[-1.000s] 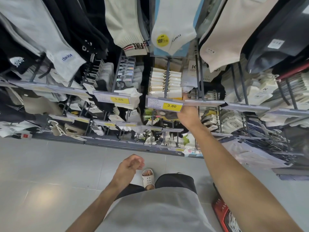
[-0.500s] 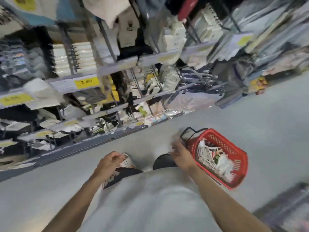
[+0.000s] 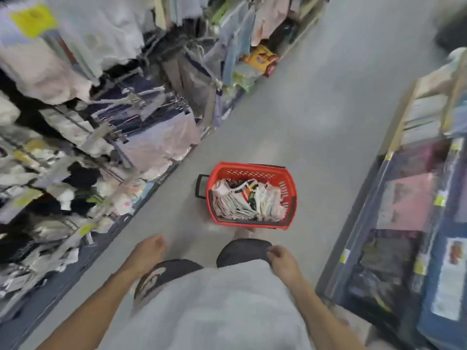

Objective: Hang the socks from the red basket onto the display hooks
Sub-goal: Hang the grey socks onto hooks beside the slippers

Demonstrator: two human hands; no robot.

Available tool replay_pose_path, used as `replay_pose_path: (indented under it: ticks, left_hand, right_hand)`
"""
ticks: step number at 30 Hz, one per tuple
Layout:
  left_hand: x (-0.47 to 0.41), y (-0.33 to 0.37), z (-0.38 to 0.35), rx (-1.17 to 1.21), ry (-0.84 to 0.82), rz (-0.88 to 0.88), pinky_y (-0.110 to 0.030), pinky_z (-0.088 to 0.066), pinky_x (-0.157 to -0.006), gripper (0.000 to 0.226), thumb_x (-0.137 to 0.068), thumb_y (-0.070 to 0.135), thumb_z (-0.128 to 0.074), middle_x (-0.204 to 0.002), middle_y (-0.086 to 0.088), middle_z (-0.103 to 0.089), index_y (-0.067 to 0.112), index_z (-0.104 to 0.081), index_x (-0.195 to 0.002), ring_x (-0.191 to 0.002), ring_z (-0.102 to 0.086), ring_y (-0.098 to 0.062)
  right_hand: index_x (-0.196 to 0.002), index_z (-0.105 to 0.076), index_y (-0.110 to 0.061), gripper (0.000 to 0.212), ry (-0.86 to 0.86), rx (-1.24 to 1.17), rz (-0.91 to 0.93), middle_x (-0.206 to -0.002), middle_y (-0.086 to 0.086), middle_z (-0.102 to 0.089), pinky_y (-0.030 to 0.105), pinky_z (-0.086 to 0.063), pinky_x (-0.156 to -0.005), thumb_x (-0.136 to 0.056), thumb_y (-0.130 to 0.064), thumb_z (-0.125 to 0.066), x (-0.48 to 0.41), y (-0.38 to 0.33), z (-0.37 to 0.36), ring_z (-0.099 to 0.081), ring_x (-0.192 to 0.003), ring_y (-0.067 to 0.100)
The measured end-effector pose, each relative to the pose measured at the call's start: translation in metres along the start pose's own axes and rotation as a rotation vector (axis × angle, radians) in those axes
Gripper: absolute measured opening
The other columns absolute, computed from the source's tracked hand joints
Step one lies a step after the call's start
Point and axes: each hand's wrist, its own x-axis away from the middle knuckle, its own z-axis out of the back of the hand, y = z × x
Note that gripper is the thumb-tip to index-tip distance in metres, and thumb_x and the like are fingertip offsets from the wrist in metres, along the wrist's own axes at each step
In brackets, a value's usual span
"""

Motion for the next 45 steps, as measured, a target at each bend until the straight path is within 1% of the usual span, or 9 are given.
replay_pose_path:
  ticks: [6,9,14,19,22,26,33,38,45]
  left_hand:
    - [-0.040,0.143,-0.099,0.120,-0.137,0.039,-0.023,-0.039,-0.055,0.020,-0.100,0.011,-0.057,-0.076,-0.001,-0.066,0.016,-0.063,-0.081,-0.065,-0.055,-0.015]
    - [-0.057,0.183,-0.129,0.196,-0.165,0.058,-0.032,-0.041,-0.070,0.005,-0.085,0.008,-0.065,-0.081,-0.014,-0.062,0.005,-0.061,-0.084,-0.073,-0.051,-0.025]
    - [-0.121,0.194,-0.162,0.095,-0.207,0.119,-0.049,-0.049,-0.101,0.015,-0.097,-0.001,-0.052,-0.101,-0.024,-0.069,-0.006,-0.066,-0.096,-0.102,-0.065,-0.038]
    - [-0.211,0.181,-0.189,0.103,-0.234,0.243,-0.017,-0.045,-0.057,0.019,-0.096,0.002,-0.056,-0.076,-0.003,-0.065,0.013,-0.063,-0.082,-0.068,-0.059,-0.014]
    - [-0.272,0.179,-0.206,0.048,-0.265,0.235,-0.019,-0.041,-0.058,0.021,-0.096,0.005,-0.056,-0.078,-0.004,-0.066,0.014,-0.062,-0.078,-0.070,-0.061,-0.016]
    - [-0.354,0.187,-0.247,-0.004,-0.227,0.131,-0.038,-0.053,-0.084,0.016,-0.096,0.012,-0.054,-0.093,0.002,-0.073,0.019,-0.068,-0.092,-0.091,-0.068,-0.019]
    - [-0.456,0.229,-0.348,-0.066,-0.346,-0.014,-0.031,-0.052,-0.081,0.018,-0.099,0.022,-0.049,-0.094,0.006,-0.073,0.025,-0.064,-0.092,-0.095,-0.069,-0.013]
    - [-0.461,0.216,-0.380,-0.120,-0.410,-0.037,-0.040,-0.054,-0.087,0.017,-0.097,0.024,-0.050,-0.095,0.008,-0.073,0.028,-0.065,-0.090,-0.095,-0.069,-0.015]
    - [-0.427,0.174,-0.338,-0.104,-0.357,0.056,-0.034,-0.050,-0.085,0.010,-0.095,0.034,-0.057,-0.094,0.016,-0.071,0.034,-0.066,-0.092,-0.098,-0.067,-0.010]
  right_hand:
    - [-0.108,-0.068,-0.012,0.017,-0.068,0.068,0.011,-0.109,0.005,-0.070,0.030,-0.044,-0.093,-0.094,-0.013,-0.058,-0.089,0.017,0.081,-0.062,-0.103,0.021]
    - [-0.110,-0.066,-0.010,0.018,-0.117,0.118,0.043,-0.107,0.009,-0.070,0.034,-0.046,-0.090,-0.095,-0.013,-0.056,-0.132,0.010,0.097,-0.063,-0.099,0.024]
    - [-0.105,-0.066,-0.010,0.014,-0.187,0.122,0.056,-0.093,0.001,-0.062,0.032,-0.044,-0.083,-0.095,-0.014,-0.057,-0.213,-0.001,0.084,-0.058,-0.091,0.020]
    - [-0.108,-0.067,-0.011,0.016,-0.197,-0.021,-0.059,-0.105,0.004,-0.070,0.024,-0.042,-0.081,-0.094,-0.013,-0.061,-0.302,0.005,0.035,-0.062,-0.098,0.019]
    - [-0.125,-0.060,-0.009,0.034,-0.167,-0.003,-0.116,-0.125,0.008,-0.065,0.028,-0.041,-0.091,-0.092,-0.016,-0.058,-0.357,0.020,0.003,-0.059,-0.115,0.025]
    - [-0.136,-0.046,-0.008,0.053,0.055,-0.031,-0.211,-0.137,0.012,-0.054,0.039,-0.044,-0.104,-0.085,-0.014,-0.058,-0.426,0.050,-0.023,-0.052,-0.126,0.031]
    - [-0.148,-0.026,-0.011,0.096,0.165,-0.112,-0.350,-0.147,0.010,-0.045,0.051,-0.040,-0.110,-0.075,-0.045,-0.079,-0.517,0.098,-0.040,-0.043,-0.136,0.032]
    - [-0.125,-0.048,-0.012,0.062,0.206,0.027,-0.320,-0.119,0.006,-0.063,0.049,-0.051,-0.095,-0.074,-0.039,-0.067,-0.535,0.107,-0.046,-0.063,-0.105,0.031]
    - [-0.122,-0.046,-0.024,0.052,0.301,-0.126,-0.256,-0.114,-0.005,-0.064,0.054,-0.048,-0.097,-0.076,-0.037,-0.063,-0.499,0.094,-0.042,-0.063,-0.105,0.025]
